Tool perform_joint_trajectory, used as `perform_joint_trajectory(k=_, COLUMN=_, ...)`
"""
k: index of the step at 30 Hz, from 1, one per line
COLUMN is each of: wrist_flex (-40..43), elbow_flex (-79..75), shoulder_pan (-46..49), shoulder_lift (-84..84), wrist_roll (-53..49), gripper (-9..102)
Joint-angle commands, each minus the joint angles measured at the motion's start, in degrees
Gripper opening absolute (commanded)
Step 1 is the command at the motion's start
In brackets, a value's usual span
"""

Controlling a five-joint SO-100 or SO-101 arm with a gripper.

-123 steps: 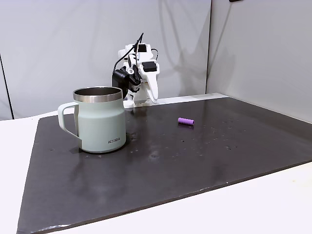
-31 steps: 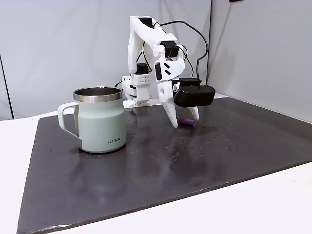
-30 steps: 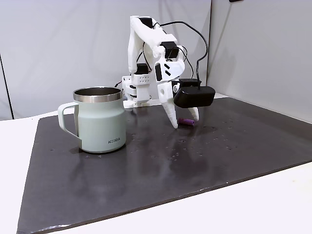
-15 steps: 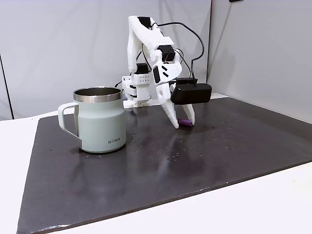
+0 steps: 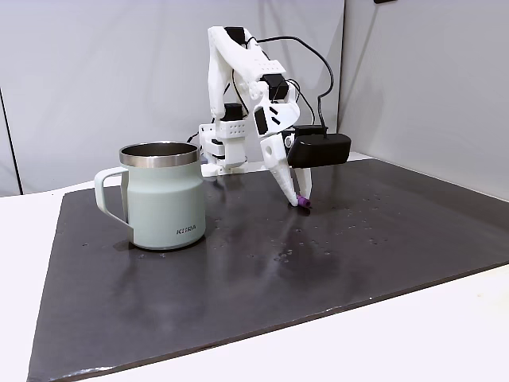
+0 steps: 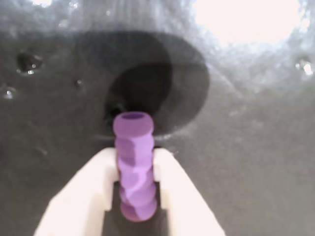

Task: Grasp a pengrip and put it in the cup.

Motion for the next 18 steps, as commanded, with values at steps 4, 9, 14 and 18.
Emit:
perform_joint_trajectory(k=4, wrist_flex=7.2, elbow_flex=-2.4, shoulder_pan=1.4, shoulder_lift=10.4, wrist_roll=5.2, gripper=0)
perform_joint_trajectory(k=9, wrist_flex=15.9, elbow_flex=-4.0, shoulder_pan=3.7, shoulder_lift=27.3, wrist_roll=4.8, gripper=0)
perform_joint_trajectory(k=14, wrist_flex=26.2, elbow_flex=-4.4, shoulder_pan=8.3, shoulder_lift=45.6, wrist_roll=0.0, gripper=0)
perform_joint_trajectory(k=18, wrist_flex=30.4, elbow_flex=-4.4, shoulder_pan=13.6, shoulder_lift=58.4, wrist_roll=-2.5, gripper=0)
